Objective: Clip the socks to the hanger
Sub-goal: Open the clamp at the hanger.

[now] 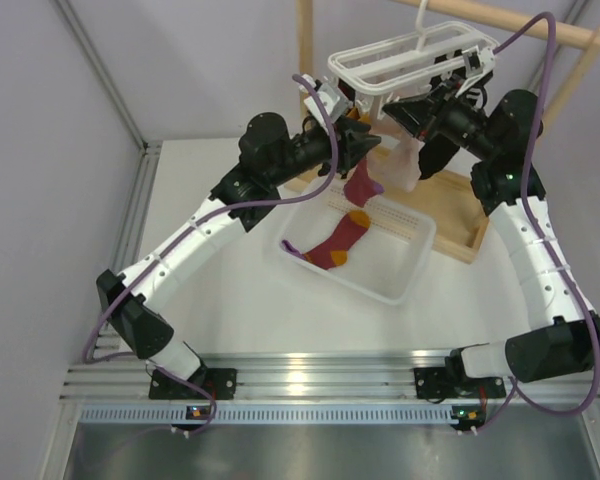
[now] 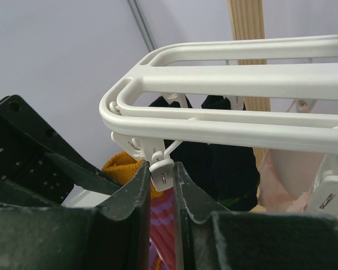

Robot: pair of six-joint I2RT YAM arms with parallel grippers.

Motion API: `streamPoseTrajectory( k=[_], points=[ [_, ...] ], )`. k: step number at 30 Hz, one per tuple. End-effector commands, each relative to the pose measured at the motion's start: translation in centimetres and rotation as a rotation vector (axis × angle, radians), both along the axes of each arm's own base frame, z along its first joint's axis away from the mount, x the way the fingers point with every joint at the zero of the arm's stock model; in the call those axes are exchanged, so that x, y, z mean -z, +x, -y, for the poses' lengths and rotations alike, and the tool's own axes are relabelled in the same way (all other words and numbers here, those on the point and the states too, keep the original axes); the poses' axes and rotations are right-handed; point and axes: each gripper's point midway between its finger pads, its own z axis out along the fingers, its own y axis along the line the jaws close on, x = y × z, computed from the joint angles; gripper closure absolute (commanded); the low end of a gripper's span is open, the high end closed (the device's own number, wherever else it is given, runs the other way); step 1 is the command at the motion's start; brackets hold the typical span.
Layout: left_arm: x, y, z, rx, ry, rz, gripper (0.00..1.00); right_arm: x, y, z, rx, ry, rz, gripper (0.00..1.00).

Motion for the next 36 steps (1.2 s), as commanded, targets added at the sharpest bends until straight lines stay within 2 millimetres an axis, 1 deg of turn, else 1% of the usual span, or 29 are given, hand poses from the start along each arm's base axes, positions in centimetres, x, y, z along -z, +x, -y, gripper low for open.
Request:
streamPoseTrajectory(
  k=[1, 3, 4, 5, 7, 8, 10, 12, 13, 14, 15, 19, 21, 26, 27, 29, 30, 32, 33, 34, 36],
  points=[
    [-2.7, 0.3, 0.0, 0.005, -0.075, -0.006, 0.59, -0.9, -3.8, -1.3, -0.163, 0.001, 0.023, 1.0],
    [-3.4, 0.7, 0.1, -0.009, -0.091, -0.001, 0.59, -0.7, -4.2, -1.5, -0.193, 0.005, 0.021, 1.0],
    [-2.9, 1.4, 0.4, -0.021, -0.087, -0.015, 0.59, -0.7, -4.2, -1.5, -0.196, 0.007, 0.019, 1.0],
    [-3.3, 1.5, 0.5, -0.02, -0.09, -0.012, 0.59, -0.5, -4.2, -1.5, -0.202, 0.005, 0.015, 1.0],
    [-3.0, 2.1, 0.7, -0.037, -0.089, -0.014, 0.59, -0.7, -4.3, -1.4, -0.203, 0.009, 0.015, 1.0],
    [-3.2, 2.4, 0.6, -0.047, -0.094, -0.012, 0.58, -0.6, -4.2, -1.3, -0.207, 0.009, 0.011, 1.0],
    [-2.8, 3.1, 0.6, -0.063, -0.09, -0.016, 0.58, -0.5, -4.2, -1.2, -0.206, 0.012, 0.005, 1.0],
    [-2.9, 3.7, 0.5, -0.091, -0.092, -0.014, 0.58, -0.4, -4.2, -1.1, -0.209, 0.016, 0.0, 1.0],
    [-2.5, 4.1, 0.6, -0.101, -0.08, -0.02, 0.58, -0.3, -4.1, -1.0, -0.208, 0.02, -0.006, 1.0],
    [-2.8, 4.2, 0.5, -0.111, -0.083, -0.014, 0.58, -0.4, -4.1, -1.0, -0.21, 0.021, -0.004, 1.0],
    [-2.5, 4.6, 0.6, -0.121, -0.073, -0.009, 0.58, -0.2, -4.0, -1.0, -0.213, 0.023, -0.009, 1.0],
    [-2.6, 4.8, 0.8, -0.113, -0.072, 0.011, 0.59, -0.4, -4.3, -1.0, -0.238, 0.035, -0.004, 1.0],
    [-3.1, 4.7, 0.8, -0.098, -0.084, 0.024, 0.6, -0.4, -4.3, -1.0, -0.246, 0.04, -0.002, 1.0],
    [-3.4, 4.4, 1.4, -0.04, -0.104, 0.033, 0.61, -0.1, -4.2, -1.1, -0.27, 0.052, -0.023, 1.0],
    [-3.0, 4.6, 1.6, -0.035, -0.097, 0.024, 0.61, 0.0, -4.4, -1.2, -0.281, 0.051, -0.026, 1.0],
    [-3.3, 4.6, 1.7, -0.03, -0.104, 0.022, 0.61, 0.0, -4.5, -1.3, -0.291, 0.056, -0.027, 1.0],
    [-3.0, 4.9, 1.8, -0.031, -0.102, 0.014, 0.61, 0.0, -4.5, -1.3, -0.295, 0.056, -0.028, 1.0],
    [-3.4, 5.0, 1.7, -0.031, -0.111, 0.016, 0.61, 0.1, -4.6, -1.3, -0.3, 0.057, -0.032, 1.0],
    [-3.2, 5.1, 1.8, -0.028, -0.112, 0.01, 0.61, 0.2, -4.5, -1.2, -0.3, 0.057, -0.035, 1.0],
    [-3.7, 5.1, 1.8, -0.023, -0.125, 0.018, 0.64, 0.4, -4.5, -1.3, -0.305, 0.056, -0.039, 1.0],
    [-3.9, 4.8, 1.9, -0.01, -0.129, 0.022, 0.66, 0.4, -4.6, -1.3, -0.308, 0.056, -0.036, 1.0]
  ],
)
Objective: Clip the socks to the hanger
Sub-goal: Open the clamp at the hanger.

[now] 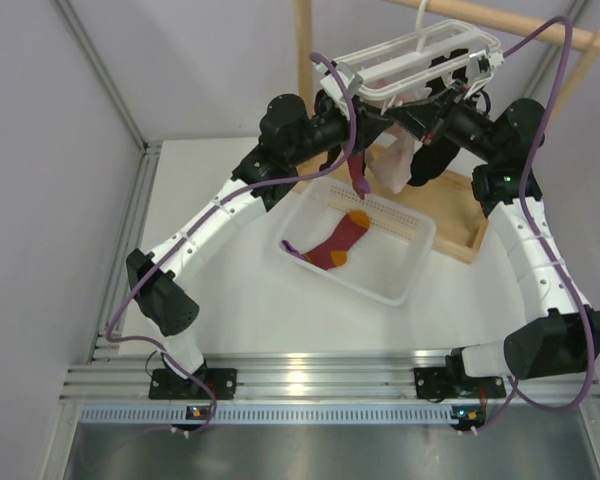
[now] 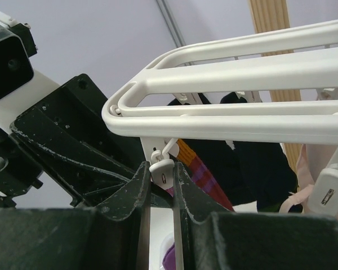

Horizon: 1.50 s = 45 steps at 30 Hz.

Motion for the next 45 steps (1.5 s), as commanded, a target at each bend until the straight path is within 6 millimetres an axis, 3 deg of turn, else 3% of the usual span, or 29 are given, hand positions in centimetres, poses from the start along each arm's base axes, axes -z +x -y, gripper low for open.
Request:
streamPoseTrajectory(
  k=[1, 3, 4, 7, 8, 11, 12, 13, 15, 17, 21, 25, 31, 37, 42, 45],
  points=[
    [-3.5, 0.4, -1.0, -0.012, -0.085, 0.065, 0.71, 0.0, -3.6, -1.6, -0.184, -0.036, 0.024, 1.0],
    [-3.7, 0.3, -1.0, -0.012, -0.085, 0.074, 0.78, 0.1, -3.4, -1.5, -0.178, -0.032, 0.009, 0.97],
    [-3.6, 0.4, -1.0, -0.014, -0.083, 0.075, 0.86, 0.1, -3.3, -1.5, -0.174, -0.031, 0.004, 0.94],
    [-2.9, 0.7, -1.1, -0.032, -0.061, 0.081, 1.0, 0.3, -3.0, -1.2, -0.146, -0.034, -0.015, 0.75],
    [-2.6, 0.8, -1.1, -0.034, -0.053, 0.086, 1.0, 0.1, -2.8, -0.9, -0.126, -0.034, -0.012, 0.66],
    [-1.1, 1.2, -1.3, -0.057, -0.015, 0.099, 1.0, -0.2, -2.6, -0.3, -0.095, -0.036, -0.014, 0.54],
    [-1.1, 1.2, -1.5, -0.064, -0.016, 0.11, 1.0, -0.3, -2.5, -0.2, -0.089, -0.035, -0.014, 0.51],
    [0.3, 1.2, -1.3, -0.055, 0.006, 0.101, 1.0, -0.7, -2.3, 0.3, -0.072, -0.034, -0.01, 0.49],
    [0.1, 0.9, -1.5, -0.054, 0.01, 0.168, 1.0, -1.0, -2.0, 0.8, -0.05, -0.029, -0.011, 0.43],
    [1.2, 1.2, -1.5, -0.064, 0.041, 0.207, 1.0, -1.4, -1.7, 1.3, -0.028, -0.024, -0.006, 0.41],
    [1.7, 1.5, -1.4, -0.068, 0.048, 0.282, 1.0, -2.1, -1.6, 1.7, -0.021, -0.001, -0.009, 0.39],
    [1.6, 0.5, -0.8, -0.014, 0.023, 0.365, 1.0, -2.5, -0.7, 2.2, 0.031, 0.017, -0.004, 0.38],
    [1.9, 1.2, -0.6, -0.039, 0.018, 0.448, 1.0, -3.9, 1.5, 3.1, 0.119, 0.045, 0.007, 0.5],
    [2.5, 1.3, -0.3, -0.058, 0.043, 0.572, 1.0, -5.8, 2.9, 3.7, 0.173, 0.109, 0.024, 0.52],
    [2.8, 0.6, 0.5, -0.059, 0.067, 0.669, 1.0, -5.9, 3.9, 3.3, 0.173, 0.135, 0.006, 0.64],
    [2.5, 1.0, 0.6, -0.056, 0.039, 0.593, 1.0, -5.5, 3.8, 2.8, 0.147, 0.1, 0.021, 0.6]
  ],
)
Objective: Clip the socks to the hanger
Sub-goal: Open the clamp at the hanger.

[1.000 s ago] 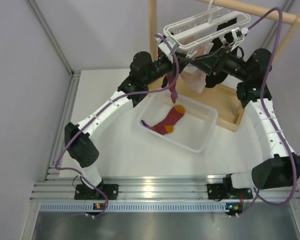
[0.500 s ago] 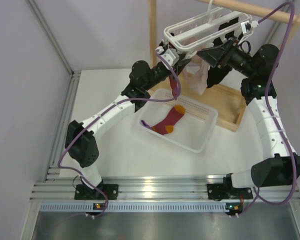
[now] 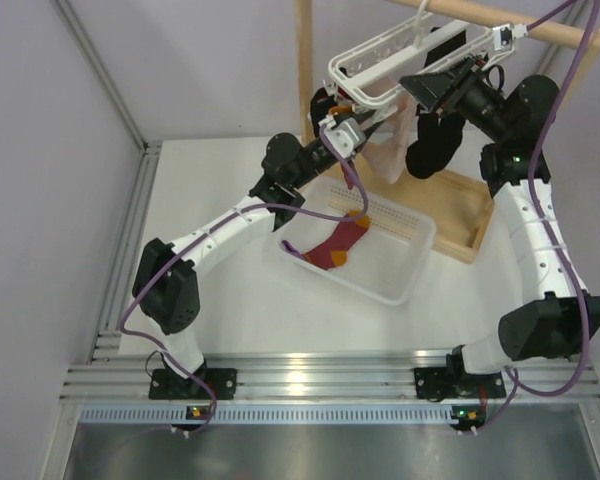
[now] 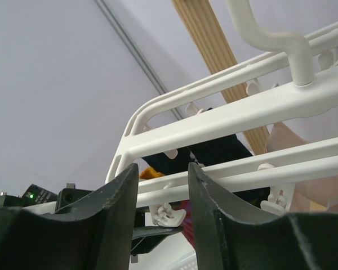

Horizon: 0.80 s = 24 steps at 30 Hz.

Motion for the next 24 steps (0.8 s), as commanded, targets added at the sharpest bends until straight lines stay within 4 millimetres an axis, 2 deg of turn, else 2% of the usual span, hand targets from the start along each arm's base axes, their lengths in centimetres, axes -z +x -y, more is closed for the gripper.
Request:
streamPoseTrajectory(
  k=[1, 7, 13, 15, 19, 20, 21, 24],
  points=[
    [-0.3, -1.3, 1.3, 0.074, -0.005, -0.002, 1.0, -2.3, -0.9, -0.4, -0.016, -0.015, 0.094, 0.59],
    [0.2, -0.7, 0.9, -0.009, -0.002, 0.037, 1.0, -1.8, -1.6, 0.3, 0.033, -0.057, 0.071, 0.58],
    [-0.3, -0.7, 1.0, 0.012, -0.019, -0.009, 1.0, -1.9, -3.9, 0.9, 0.073, -0.122, 0.113, 0.56],
    [-0.4, -0.6, 1.2, 0.02, -0.026, -0.05, 1.0, -1.9, -4.6, 0.9, 0.073, -0.178, 0.172, 0.55],
    [-0.7, -1.0, 1.2, 0.036, -0.021, -0.07, 1.0, -2.7, -5.6, 0.8, 0.105, -0.311, 0.335, 0.46],
    [-0.8, -1.1, 1.2, 0.043, -0.019, -0.075, 1.0, -2.2, -5.4, 0.9, 0.12, -0.393, 0.386, 0.43],
    [-1.1, -1.2, 1.2, 0.047, -0.022, -0.078, 1.0, -2.7, -5.8, 0.5, 0.118, -0.433, 0.432, 0.41],
    [-1.3, -1.4, 1.3, 0.059, -0.016, -0.097, 1.0, -1.4, -5.4, 0.0, 0.129, -0.593, 0.525, 0.35]
  ],
)
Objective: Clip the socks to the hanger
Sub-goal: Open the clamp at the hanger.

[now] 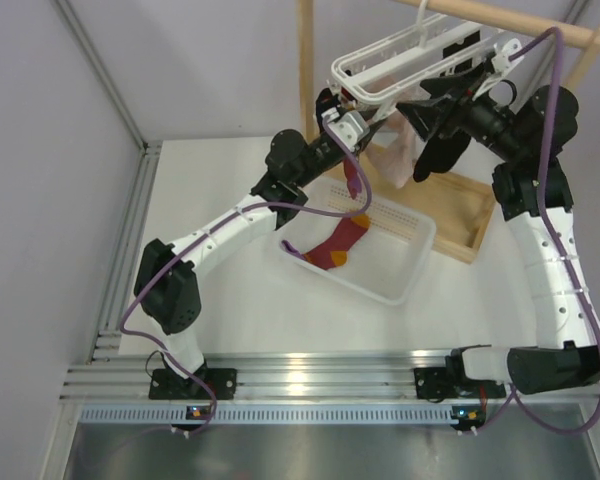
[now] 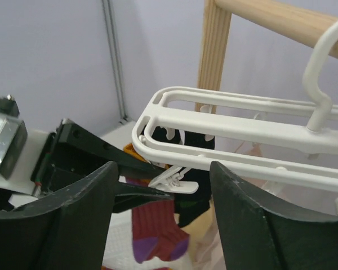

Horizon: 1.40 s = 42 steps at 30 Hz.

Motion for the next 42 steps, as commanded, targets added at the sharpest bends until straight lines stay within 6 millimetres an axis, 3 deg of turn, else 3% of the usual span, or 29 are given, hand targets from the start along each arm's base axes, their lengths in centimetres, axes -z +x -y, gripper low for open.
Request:
streamPoseTrajectory(
  k=[1, 6, 13, 19, 22, 26, 31, 37, 38, 40, 41, 42],
  points=[
    [-1.3, -1.7, 0.6, 0.072, 0.001, -0.023, 1.0, 0.1, -0.2, -0.2, 0.049, -0.234, 0.194, 0.32],
    [-1.3, -1.6, 0.5, 0.065, 0.004, -0.034, 1.0, 0.8, 0.5, -1.3, 0.083, -0.353, 0.277, 0.27],
    [-0.8, -1.8, 0.9, 0.039, 0.06, 0.096, 1.0, -0.1, 2.2, -2.4, 0.123, -0.315, 0.257, 0.27],
    [-1.2, -2.4, 1.1, 0.028, 0.074, 0.178, 1.0, 0.5, 4.1, -3.3, 0.17, -0.326, 0.227, 0.28],
    [-1.3, -2.9, 1.3, -0.006, 0.094, 0.258, 1.0, -0.4, 4.6, -3.4, 0.182, -0.285, 0.21, 0.28],
    [-0.2, -3.4, 1.6, -0.07, 0.137, 0.372, 1.0, -2.8, 3.6, -3.6, 0.155, -0.183, 0.176, 0.28],
    [-0.1, -3.1, 1.5, -0.125, 0.149, 0.418, 1.0, -3.8, 0.9, -3.7, 0.061, -0.046, 0.055, 0.26],
    [-0.3, -3.0, 1.4, -0.144, 0.143, 0.438, 1.0, -2.3, -0.7, -1.2, -0.008, 0.097, -0.151, 0.24],
    [-0.2, -3.0, 1.4, -0.143, 0.144, 0.438, 1.0, -1.3, 0.2, 0.5, 0.027, 0.123, -0.197, 0.24],
    [-0.4, -3.1, 1.3, -0.141, 0.138, 0.444, 1.0, -0.9, -0.2, 1.4, -0.014, 0.199, -0.269, 0.24],
    [-0.4, -3.1, 1.3, -0.141, 0.138, 0.447, 1.0, 0.8, 0.9, 3.5, 0.027, 0.228, -0.321, 0.25],
    [-0.6, -3.2, 1.2, -0.143, 0.134, 0.452, 1.0, 1.3, 0.6, 3.8, 0.005, 0.243, -0.346, 0.25]
  ],
)
